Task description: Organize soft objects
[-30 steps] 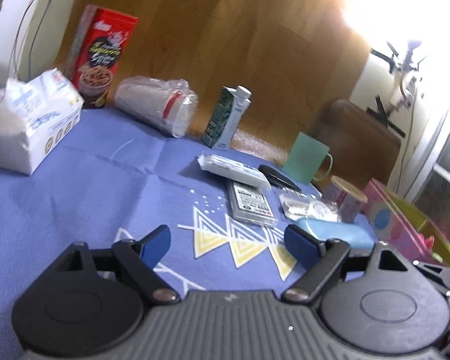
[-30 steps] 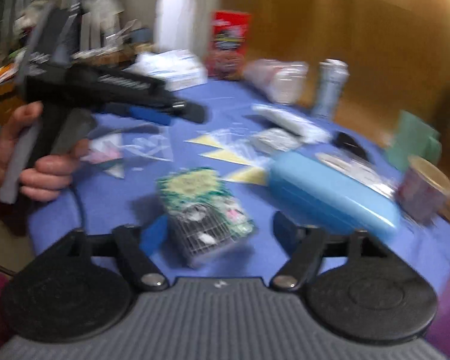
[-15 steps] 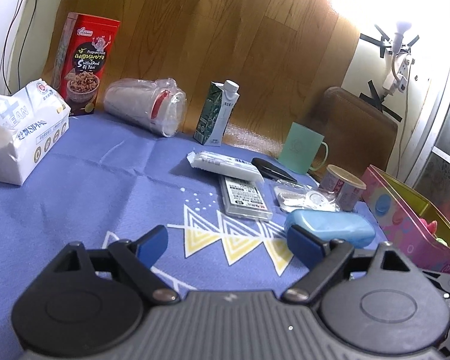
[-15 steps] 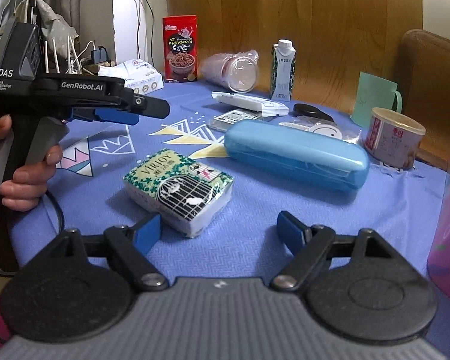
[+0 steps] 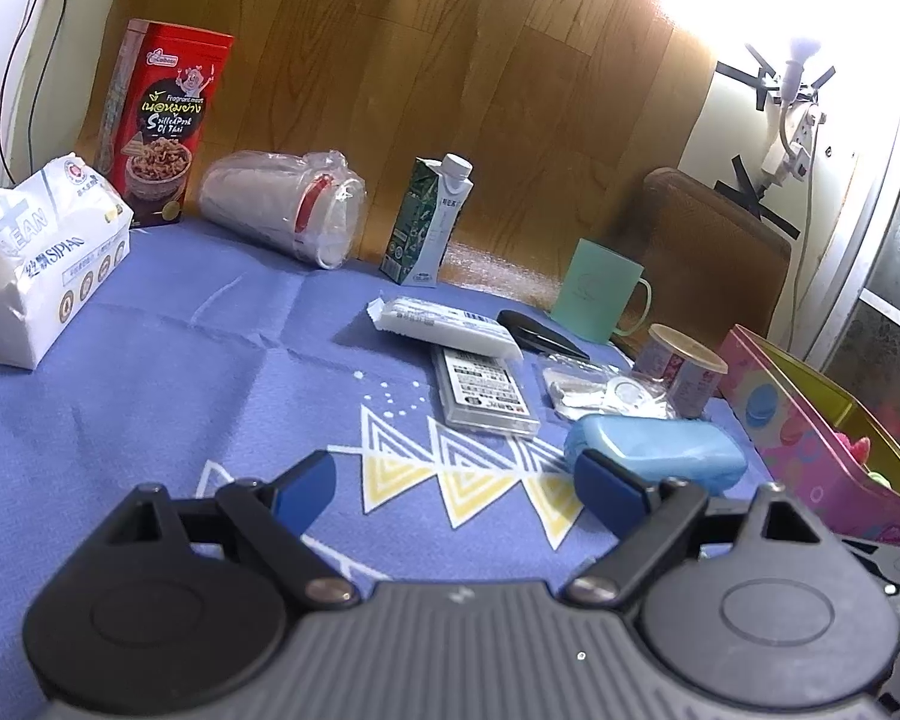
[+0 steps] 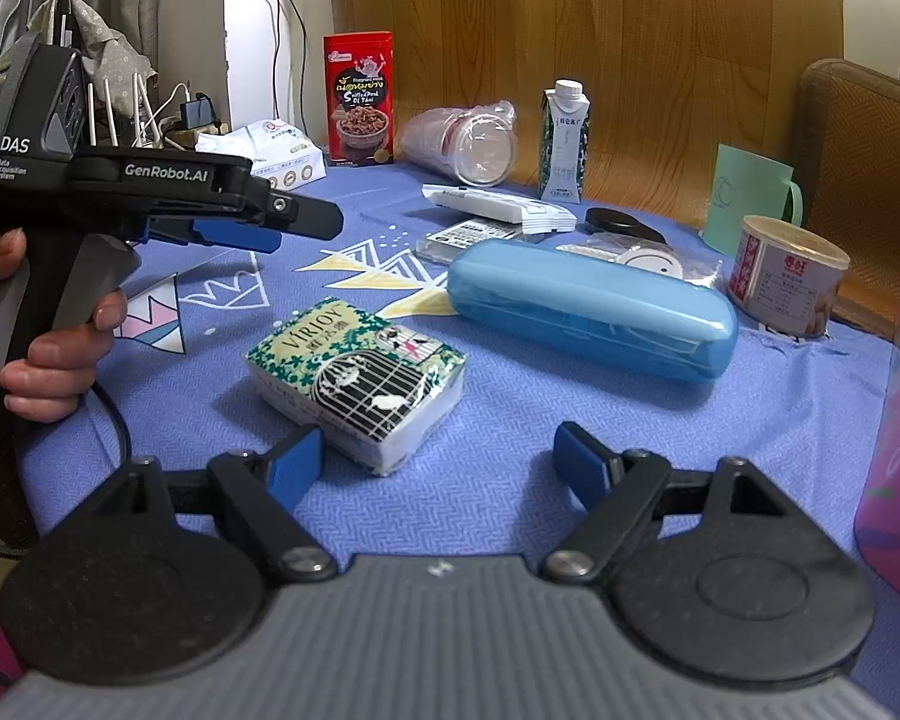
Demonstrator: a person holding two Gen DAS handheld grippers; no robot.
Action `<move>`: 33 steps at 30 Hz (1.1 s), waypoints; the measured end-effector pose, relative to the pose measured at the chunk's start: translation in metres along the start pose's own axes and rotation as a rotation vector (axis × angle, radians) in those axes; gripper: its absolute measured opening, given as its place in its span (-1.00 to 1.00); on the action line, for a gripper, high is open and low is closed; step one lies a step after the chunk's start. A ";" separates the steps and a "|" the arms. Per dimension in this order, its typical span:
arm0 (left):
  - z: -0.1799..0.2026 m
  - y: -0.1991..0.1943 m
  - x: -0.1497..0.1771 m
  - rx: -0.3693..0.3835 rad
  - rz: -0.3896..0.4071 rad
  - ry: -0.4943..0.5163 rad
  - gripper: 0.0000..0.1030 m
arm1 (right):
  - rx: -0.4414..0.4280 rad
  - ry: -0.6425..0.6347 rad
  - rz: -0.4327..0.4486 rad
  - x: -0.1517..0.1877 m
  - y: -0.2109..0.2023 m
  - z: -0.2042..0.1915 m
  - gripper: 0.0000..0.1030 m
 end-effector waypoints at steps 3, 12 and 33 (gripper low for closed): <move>0.000 0.000 0.000 0.008 0.001 -0.002 0.74 | 0.002 0.002 0.000 0.000 0.000 -0.001 0.65; -0.001 -0.001 -0.001 0.022 -0.003 -0.006 0.75 | 0.000 0.000 -0.001 0.000 0.000 0.001 0.65; 0.000 -0.004 -0.002 0.017 0.013 0.003 0.83 | -0.006 -0.001 -0.002 0.001 0.000 0.002 0.66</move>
Point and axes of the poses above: each gripper's, at about its wrist camera, not at the fingertips, and y roughly the way its jaws point, z to its right, x to its underside, the point moved 5 cm from there along y, roughly the way its jaws point, and after that the axes turned 7 degrees about x, right-handed, at the moved point
